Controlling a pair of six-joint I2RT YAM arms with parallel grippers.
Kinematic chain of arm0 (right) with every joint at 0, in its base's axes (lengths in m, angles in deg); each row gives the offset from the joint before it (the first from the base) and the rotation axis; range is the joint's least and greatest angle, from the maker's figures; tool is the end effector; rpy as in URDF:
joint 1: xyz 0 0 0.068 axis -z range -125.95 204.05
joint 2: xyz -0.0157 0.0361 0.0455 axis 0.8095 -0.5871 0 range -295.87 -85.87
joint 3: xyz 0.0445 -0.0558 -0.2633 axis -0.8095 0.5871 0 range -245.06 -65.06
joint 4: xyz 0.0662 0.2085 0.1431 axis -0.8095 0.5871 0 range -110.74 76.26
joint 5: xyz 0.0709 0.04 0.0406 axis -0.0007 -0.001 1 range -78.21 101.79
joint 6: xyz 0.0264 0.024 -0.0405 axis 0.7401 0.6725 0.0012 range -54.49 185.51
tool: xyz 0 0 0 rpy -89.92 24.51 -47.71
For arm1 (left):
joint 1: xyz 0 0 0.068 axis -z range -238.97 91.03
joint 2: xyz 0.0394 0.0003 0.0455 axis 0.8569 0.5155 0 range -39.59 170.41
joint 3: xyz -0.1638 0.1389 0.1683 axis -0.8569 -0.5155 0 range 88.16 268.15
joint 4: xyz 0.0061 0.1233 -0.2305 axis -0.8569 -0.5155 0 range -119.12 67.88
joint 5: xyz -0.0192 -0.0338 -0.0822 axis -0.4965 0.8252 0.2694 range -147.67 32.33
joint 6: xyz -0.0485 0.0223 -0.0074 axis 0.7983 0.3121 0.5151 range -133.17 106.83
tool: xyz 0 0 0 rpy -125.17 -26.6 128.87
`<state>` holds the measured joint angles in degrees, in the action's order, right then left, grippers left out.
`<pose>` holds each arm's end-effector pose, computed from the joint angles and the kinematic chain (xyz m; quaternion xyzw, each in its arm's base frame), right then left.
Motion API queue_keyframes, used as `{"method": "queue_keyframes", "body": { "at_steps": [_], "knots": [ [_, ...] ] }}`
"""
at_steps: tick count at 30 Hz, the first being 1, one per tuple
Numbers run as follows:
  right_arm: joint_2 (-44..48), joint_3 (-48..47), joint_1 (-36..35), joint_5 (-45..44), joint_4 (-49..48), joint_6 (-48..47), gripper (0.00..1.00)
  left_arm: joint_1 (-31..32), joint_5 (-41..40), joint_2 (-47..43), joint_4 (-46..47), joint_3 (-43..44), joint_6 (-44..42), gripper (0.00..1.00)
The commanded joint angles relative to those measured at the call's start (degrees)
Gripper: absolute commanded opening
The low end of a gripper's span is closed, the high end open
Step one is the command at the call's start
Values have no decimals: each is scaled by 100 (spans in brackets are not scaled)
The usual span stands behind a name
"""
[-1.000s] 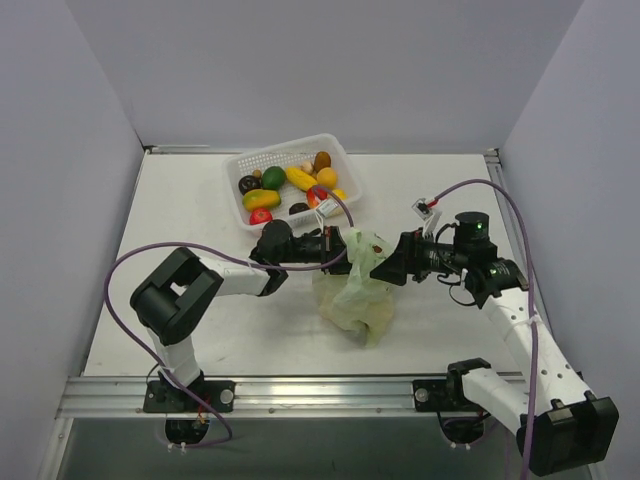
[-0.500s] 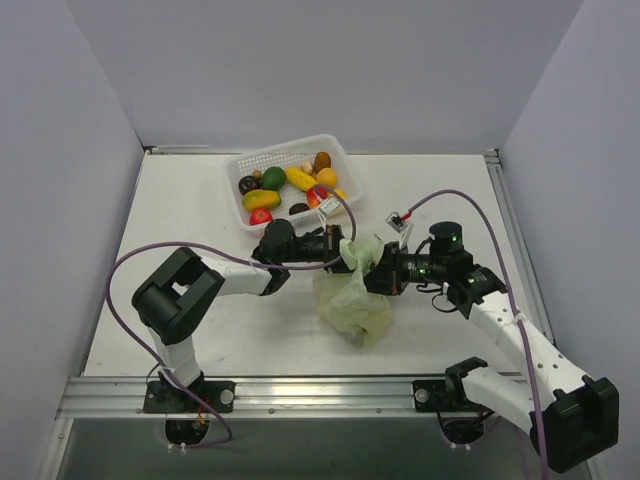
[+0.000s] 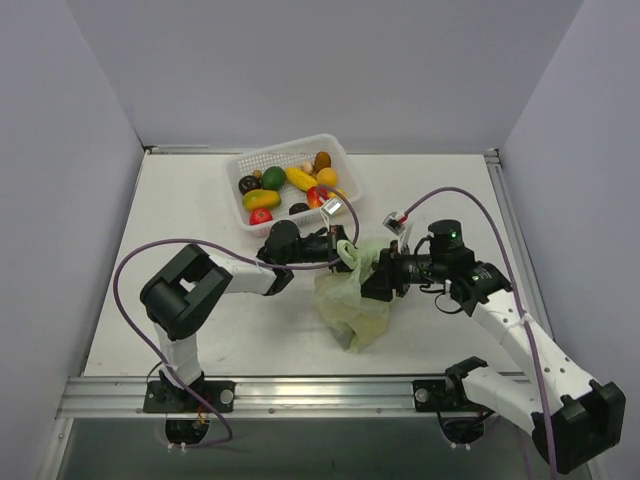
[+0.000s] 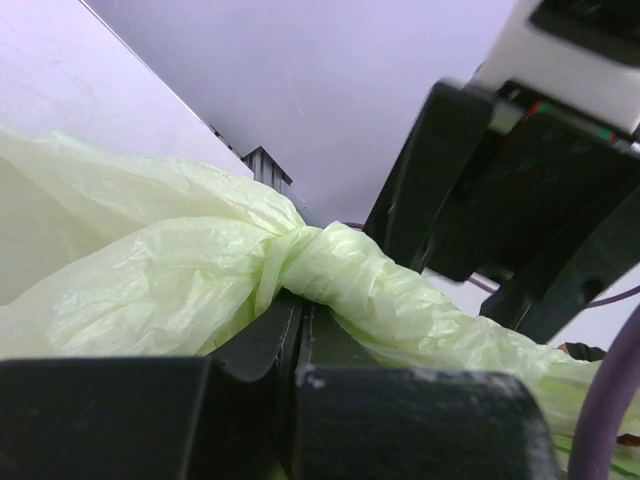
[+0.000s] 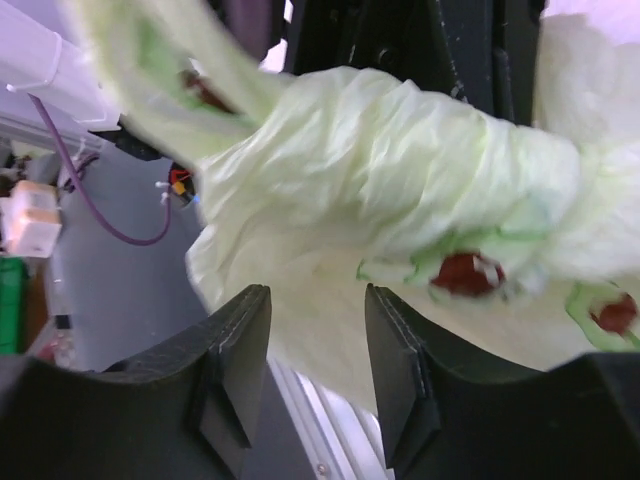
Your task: Place the fake fruits into the plastic bag and tie a complex knot
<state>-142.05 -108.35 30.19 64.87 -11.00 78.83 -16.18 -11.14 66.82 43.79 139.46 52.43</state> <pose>0.1836 0.1124 0.2999 -0.3151 0.7185 0.5106 0.3518 0.2620 -0.2776 0.2186 0.1825 0.6342 -0.7214 0.2099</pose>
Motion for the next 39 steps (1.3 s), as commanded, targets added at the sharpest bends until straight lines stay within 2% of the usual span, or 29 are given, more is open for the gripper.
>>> {"method": "queue_keyframes", "body": {
  "at_steps": [1, 5, 9, 15, 18, 21, 22, 25, 33, 39],
  "knots": [
    [747, -540, 440, -211, 1239, -1163, 43, 19, -47, -59, 423, 125, 40, 0],
    [1057, -768, 1152, -140, 1610, -1271, 42, 28, -21, -42, 423, 125, 14, 0],
    [786, -690, 1577, -271, 1593, -1166, 37, 37, 41, -15, 370, 195, -4, 0],
    [197, -348, 1682, -386, 592, -498, 33, 46, 120, -15, 352, 248, -13, 0],
    [29, -277, 1674, -299, 108, -244, 36, 54, 94, -41, 352, 187, -13, 0],
    [-33, -119, 1621, -70, -375, 135, 45, 63, 68, -42, 379, 160, -4, 0],
    [-42, -92, 1525, -44, -524, 162, 52, 55, 76, -33, 379, 151, 5, 0],
    [-59, -40, 1192, -131, -578, 153, 58, 63, 76, -24, 405, 143, 14, 0],
    [-349, -22, 655, -597, -912, 205, 60, 134, 129, 20, 545, 213, 67, 0],
    [-578, -92, 523, -623, -1666, 627, 65, 291, 217, 161, 879, 178, 295, 0]
  ]
}}
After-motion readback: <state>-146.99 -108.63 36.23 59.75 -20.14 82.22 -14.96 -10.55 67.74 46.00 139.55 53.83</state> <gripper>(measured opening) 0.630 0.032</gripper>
